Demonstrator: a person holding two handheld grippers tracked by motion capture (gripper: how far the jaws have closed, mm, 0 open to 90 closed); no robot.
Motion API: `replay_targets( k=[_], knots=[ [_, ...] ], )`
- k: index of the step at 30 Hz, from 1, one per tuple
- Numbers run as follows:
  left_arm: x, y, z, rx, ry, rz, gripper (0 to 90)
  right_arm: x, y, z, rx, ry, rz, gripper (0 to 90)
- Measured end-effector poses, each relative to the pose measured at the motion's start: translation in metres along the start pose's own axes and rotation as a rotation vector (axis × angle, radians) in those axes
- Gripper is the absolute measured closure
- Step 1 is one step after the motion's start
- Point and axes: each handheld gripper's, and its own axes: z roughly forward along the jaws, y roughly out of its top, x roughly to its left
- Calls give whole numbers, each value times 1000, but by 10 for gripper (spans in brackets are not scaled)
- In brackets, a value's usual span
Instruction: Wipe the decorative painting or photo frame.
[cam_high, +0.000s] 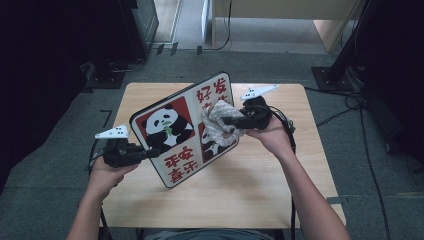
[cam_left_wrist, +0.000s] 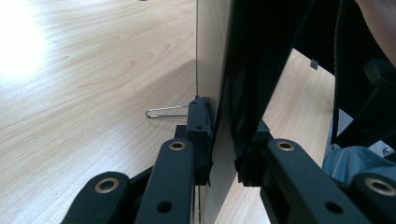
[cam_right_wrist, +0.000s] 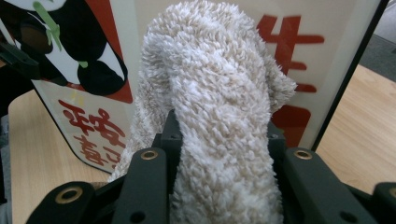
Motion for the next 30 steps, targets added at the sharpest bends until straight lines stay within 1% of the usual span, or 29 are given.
replay_targets(
  k=[8, 9, 12, 19, 22, 27, 30],
  knots=[
    [0, 0, 0, -2, -3, -1, 790, -2, -10, 4, 13, 4, 5, 653],
    [0, 0, 0, -2, -3, -1, 790, -2, -11, 5, 9, 6, -1, 653],
    [-1, 0, 0, -3, -2, -1, 790, -3, -14, 6, 4, 7, 0, 652],
    [-1, 0, 0, 1, -2, 1, 790, -3, -24, 10, 24, 6, 4, 652],
    [0, 0, 0, 1, -3, 1, 790, -3, -27, 11, 23, 5, 5, 652],
    [0, 1, 0, 4, -4, 4, 790, -3, -36, 17, 46, 8, 10, 652],
    [0, 0, 0, 1, -5, 4, 790, -3, -39, 20, 49, 10, 4, 652]
  ],
)
